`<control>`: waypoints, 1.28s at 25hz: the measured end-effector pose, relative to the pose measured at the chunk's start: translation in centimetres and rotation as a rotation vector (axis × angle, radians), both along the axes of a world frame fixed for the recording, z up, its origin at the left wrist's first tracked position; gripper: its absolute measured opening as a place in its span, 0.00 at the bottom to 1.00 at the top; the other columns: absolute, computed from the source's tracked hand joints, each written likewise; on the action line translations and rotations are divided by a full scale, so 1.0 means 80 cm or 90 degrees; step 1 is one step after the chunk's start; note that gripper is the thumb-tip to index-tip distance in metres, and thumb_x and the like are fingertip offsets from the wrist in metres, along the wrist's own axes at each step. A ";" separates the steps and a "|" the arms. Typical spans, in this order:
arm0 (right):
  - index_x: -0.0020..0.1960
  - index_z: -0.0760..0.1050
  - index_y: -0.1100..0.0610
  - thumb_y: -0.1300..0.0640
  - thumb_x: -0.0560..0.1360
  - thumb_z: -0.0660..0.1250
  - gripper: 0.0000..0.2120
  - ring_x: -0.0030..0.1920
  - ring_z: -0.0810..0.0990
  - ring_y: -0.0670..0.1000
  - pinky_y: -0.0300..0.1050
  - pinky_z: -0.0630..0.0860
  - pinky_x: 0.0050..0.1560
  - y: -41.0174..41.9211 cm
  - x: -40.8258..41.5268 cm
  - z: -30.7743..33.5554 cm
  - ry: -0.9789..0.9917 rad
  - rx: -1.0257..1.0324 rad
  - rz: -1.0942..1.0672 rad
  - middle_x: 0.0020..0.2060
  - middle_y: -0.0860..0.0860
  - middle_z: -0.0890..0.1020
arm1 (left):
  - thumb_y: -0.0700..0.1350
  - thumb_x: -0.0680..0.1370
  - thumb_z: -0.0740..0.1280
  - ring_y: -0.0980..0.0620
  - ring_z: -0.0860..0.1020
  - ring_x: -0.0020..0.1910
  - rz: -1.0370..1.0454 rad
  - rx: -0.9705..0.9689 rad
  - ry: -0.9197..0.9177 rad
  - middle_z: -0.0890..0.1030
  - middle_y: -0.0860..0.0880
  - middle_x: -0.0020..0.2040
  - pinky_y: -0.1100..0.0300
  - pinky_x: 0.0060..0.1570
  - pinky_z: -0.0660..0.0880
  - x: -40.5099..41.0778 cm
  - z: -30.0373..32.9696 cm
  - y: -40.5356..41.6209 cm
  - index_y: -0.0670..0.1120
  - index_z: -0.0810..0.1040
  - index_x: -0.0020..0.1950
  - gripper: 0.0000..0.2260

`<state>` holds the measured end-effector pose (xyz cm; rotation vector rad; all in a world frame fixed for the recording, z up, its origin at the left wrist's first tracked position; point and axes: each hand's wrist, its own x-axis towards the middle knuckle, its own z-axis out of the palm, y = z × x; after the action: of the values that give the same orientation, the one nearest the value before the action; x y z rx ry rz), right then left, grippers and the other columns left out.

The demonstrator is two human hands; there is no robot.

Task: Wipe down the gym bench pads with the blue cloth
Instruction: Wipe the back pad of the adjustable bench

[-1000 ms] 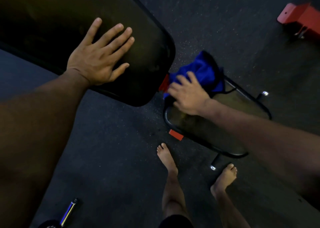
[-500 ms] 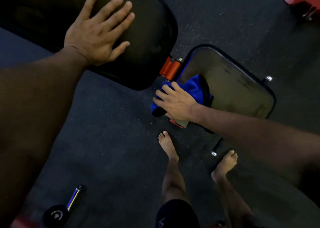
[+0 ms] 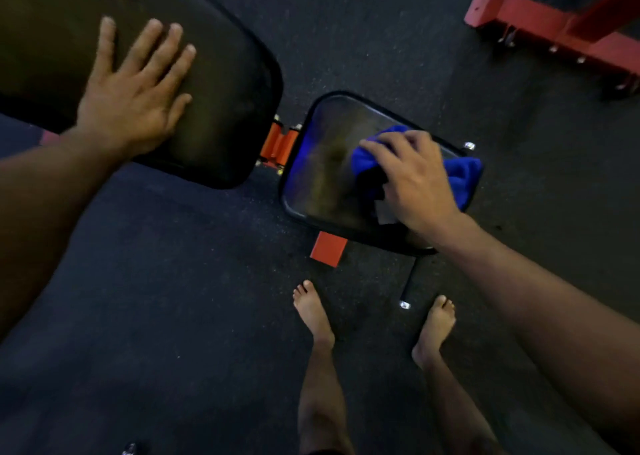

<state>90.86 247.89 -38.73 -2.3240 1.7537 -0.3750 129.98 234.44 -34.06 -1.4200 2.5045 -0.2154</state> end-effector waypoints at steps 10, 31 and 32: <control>0.78 0.60 0.50 0.41 0.75 0.58 0.34 0.78 0.55 0.60 0.64 0.55 0.74 0.108 -0.085 -0.090 0.197 0.130 -0.010 0.78 0.52 0.60 | 0.56 0.85 0.49 0.48 0.48 0.83 0.286 0.215 0.395 0.48 0.47 0.84 0.48 0.81 0.49 -0.208 -0.192 0.147 0.48 0.49 0.84 0.28; 0.78 0.61 0.51 0.55 0.66 0.57 0.39 0.79 0.52 0.56 0.64 0.54 0.75 -0.013 -0.144 -0.070 0.204 0.151 0.372 0.78 0.50 0.60 | 0.53 0.85 0.47 0.52 0.46 0.82 0.234 0.188 0.449 0.50 0.48 0.84 0.49 0.81 0.46 -0.201 -0.204 0.149 0.46 0.51 0.84 0.28; 0.78 0.60 0.51 0.57 0.66 0.57 0.39 0.79 0.53 0.56 0.65 0.55 0.74 0.000 -0.160 -0.069 0.198 0.165 0.366 0.78 0.51 0.60 | 0.53 0.85 0.47 0.51 0.47 0.83 0.232 0.185 0.450 0.50 0.48 0.84 0.49 0.81 0.46 -0.200 -0.205 0.149 0.45 0.51 0.84 0.28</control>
<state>78.09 247.85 -44.24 -2.6344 1.0622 0.3031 114.00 246.38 -50.44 -2.0270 2.5225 0.8168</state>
